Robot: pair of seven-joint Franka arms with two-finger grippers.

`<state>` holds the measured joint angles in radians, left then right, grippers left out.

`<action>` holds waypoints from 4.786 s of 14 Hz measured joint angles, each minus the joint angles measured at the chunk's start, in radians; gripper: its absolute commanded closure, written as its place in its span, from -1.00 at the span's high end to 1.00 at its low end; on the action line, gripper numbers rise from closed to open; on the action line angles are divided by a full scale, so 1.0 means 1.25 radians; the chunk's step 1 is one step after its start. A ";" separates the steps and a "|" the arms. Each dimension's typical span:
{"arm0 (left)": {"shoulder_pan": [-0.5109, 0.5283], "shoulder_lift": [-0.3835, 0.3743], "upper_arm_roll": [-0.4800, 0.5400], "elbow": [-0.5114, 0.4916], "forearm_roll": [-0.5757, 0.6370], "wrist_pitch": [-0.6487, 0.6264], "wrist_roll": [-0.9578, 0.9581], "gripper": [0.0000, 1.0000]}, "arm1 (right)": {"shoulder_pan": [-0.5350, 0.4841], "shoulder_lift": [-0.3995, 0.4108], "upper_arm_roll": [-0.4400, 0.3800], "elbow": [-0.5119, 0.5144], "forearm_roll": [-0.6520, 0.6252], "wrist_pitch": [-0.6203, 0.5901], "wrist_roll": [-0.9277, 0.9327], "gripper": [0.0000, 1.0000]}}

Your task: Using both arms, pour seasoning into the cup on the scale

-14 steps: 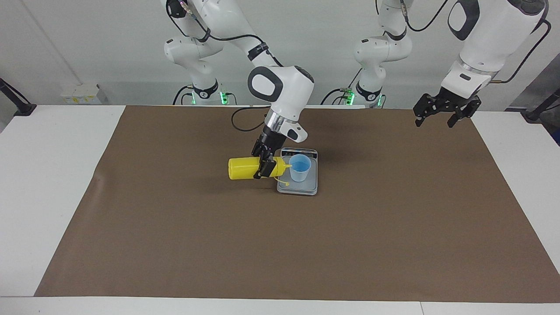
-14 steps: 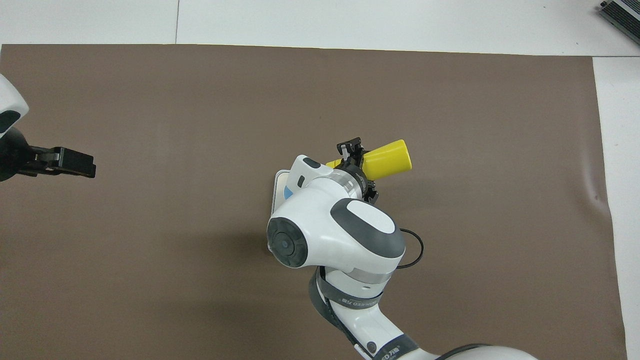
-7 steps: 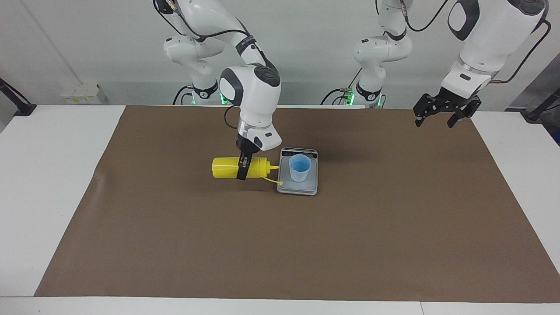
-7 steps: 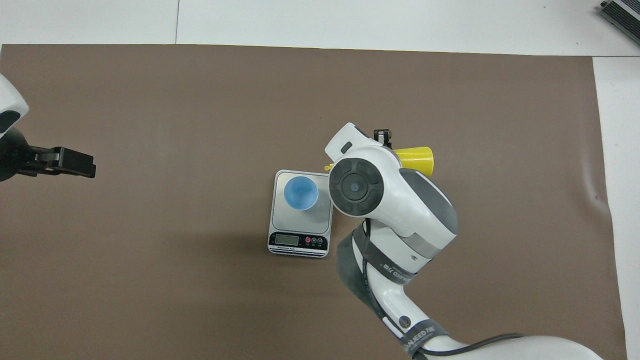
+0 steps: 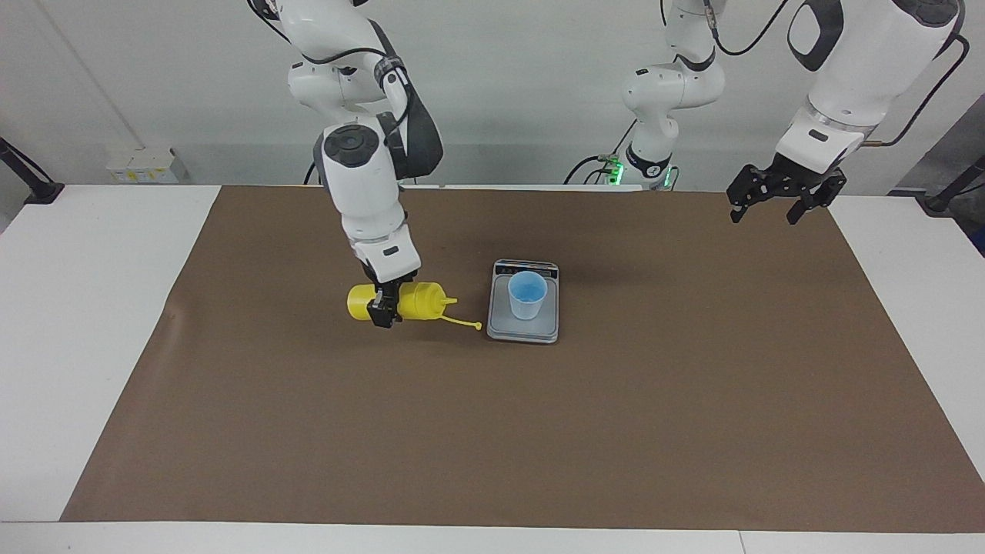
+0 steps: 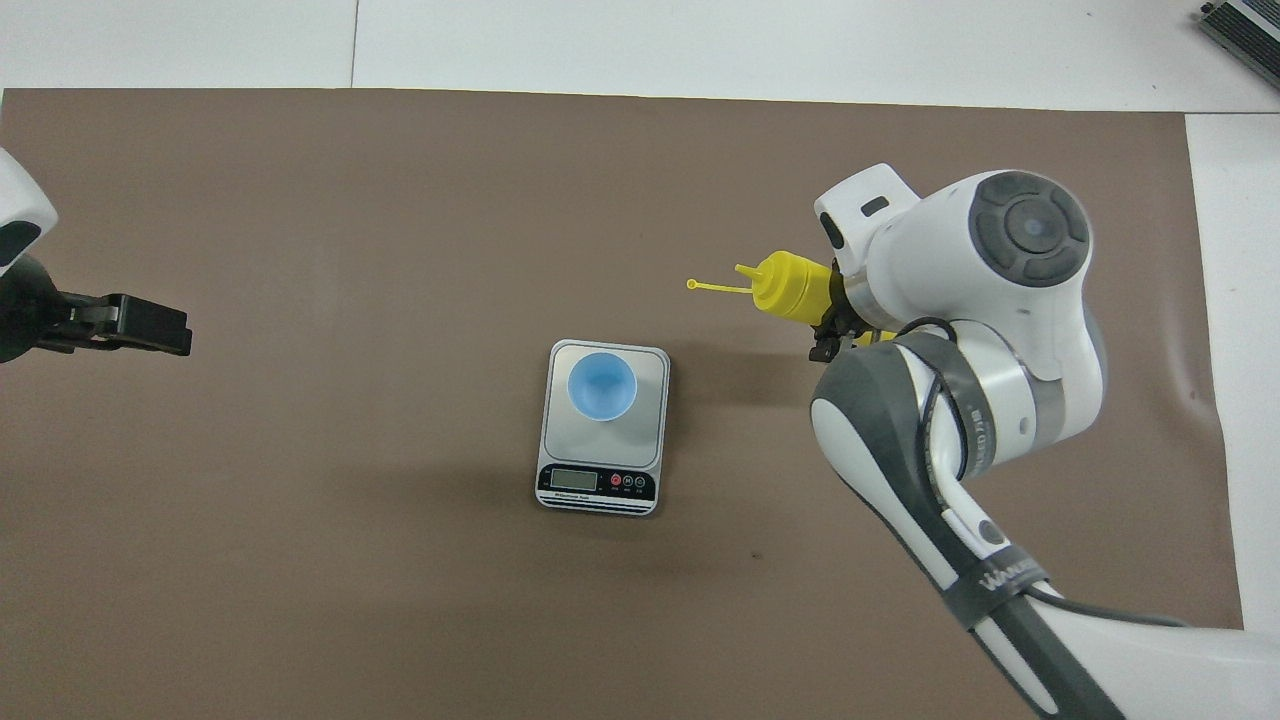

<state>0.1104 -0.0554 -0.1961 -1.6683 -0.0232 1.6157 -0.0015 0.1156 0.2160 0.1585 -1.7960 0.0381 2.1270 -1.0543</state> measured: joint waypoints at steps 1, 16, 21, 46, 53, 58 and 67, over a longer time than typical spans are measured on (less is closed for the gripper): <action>0.000 0.000 0.000 0.000 0.000 0.000 0.000 1.00 | -0.023 0.000 0.000 0.000 0.041 0.000 -0.049 -1.00; 0.000 0.000 0.000 0.000 0.000 0.000 0.000 1.00 | -0.303 0.000 -0.002 -0.192 0.759 0.024 -0.623 -1.00; 0.000 0.000 0.000 0.000 0.000 0.000 0.000 1.00 | -0.291 -0.007 0.001 -0.305 0.996 0.076 -0.798 -1.00; 0.000 0.000 0.000 0.000 0.000 0.000 0.000 1.00 | -0.334 -0.100 -0.003 -0.404 0.870 0.119 -0.917 1.00; 0.000 0.000 0.000 0.000 0.000 0.000 0.000 1.00 | -0.348 -0.139 -0.007 -0.285 0.513 0.111 -0.829 1.00; 0.000 0.000 0.000 0.000 0.000 0.000 0.000 1.00 | -0.308 -0.193 -0.001 -0.258 0.384 0.095 -0.575 1.00; 0.000 0.000 0.000 0.000 0.000 0.000 0.000 1.00 | -0.123 -0.222 0.006 -0.080 0.073 -0.084 0.190 1.00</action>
<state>0.1104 -0.0554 -0.1959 -1.6683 -0.0232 1.6157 -0.0015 -0.0377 -0.0612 0.1664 -1.8954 0.1293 2.0219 -0.8174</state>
